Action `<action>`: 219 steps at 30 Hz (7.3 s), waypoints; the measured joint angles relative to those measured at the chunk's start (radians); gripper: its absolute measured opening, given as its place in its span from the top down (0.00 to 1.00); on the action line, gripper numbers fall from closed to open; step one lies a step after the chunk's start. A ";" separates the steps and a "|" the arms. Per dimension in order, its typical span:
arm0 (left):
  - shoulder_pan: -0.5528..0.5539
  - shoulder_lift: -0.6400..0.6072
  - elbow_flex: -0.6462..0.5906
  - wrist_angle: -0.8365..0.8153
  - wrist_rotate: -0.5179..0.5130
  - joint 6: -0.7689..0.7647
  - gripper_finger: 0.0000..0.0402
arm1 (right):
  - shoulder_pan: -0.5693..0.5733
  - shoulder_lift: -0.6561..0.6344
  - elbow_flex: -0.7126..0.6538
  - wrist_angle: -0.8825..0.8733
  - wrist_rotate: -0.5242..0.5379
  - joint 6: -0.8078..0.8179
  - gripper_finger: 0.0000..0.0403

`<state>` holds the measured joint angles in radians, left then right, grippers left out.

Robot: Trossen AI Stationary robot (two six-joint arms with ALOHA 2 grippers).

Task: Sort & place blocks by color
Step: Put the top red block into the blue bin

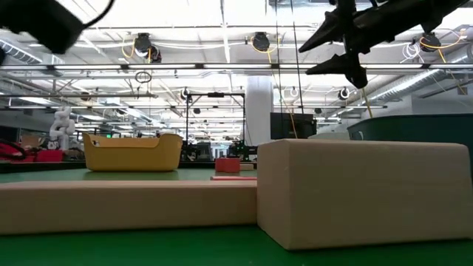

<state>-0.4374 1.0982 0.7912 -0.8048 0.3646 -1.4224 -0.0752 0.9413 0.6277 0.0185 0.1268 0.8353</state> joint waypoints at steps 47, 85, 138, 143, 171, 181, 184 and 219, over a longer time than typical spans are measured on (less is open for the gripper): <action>-0.298 0.375 0.000 0.037 -0.054 -0.221 0.18 | 0.046 0.000 0.000 -0.001 0.002 -0.092 0.49; -0.324 0.505 0.001 0.172 -0.028 -0.285 0.55 | 0.044 0.000 0.000 -0.016 0.003 -0.141 0.49; 0.355 0.374 0.002 1.393 0.004 0.477 0.67 | 0.172 0.314 0.001 0.758 -0.179 -0.664 0.49; 0.355 0.384 0.000 1.391 0.041 0.464 0.67 | 0.160 0.372 0.052 0.748 -0.275 -0.665 0.49; 0.386 0.481 -0.001 1.407 0.165 0.346 0.67 | 0.144 0.559 0.218 0.614 -0.552 -0.688 0.49; 0.390 0.544 -0.001 1.631 0.186 0.269 0.67 | 0.144 0.559 0.218 0.597 -0.552 -0.714 0.49; 0.389 0.542 0.000 1.637 0.188 0.267 0.67 | 0.144 0.560 0.218 0.589 -0.552 -0.717 0.49; 0.400 0.540 0.000 1.641 0.111 0.267 0.67 | 0.149 0.559 0.215 0.617 -0.539 -0.682 0.57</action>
<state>-0.0374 1.6382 0.7910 0.8366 0.4755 -1.1549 0.0738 1.5005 0.8429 0.6350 -0.4118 0.1528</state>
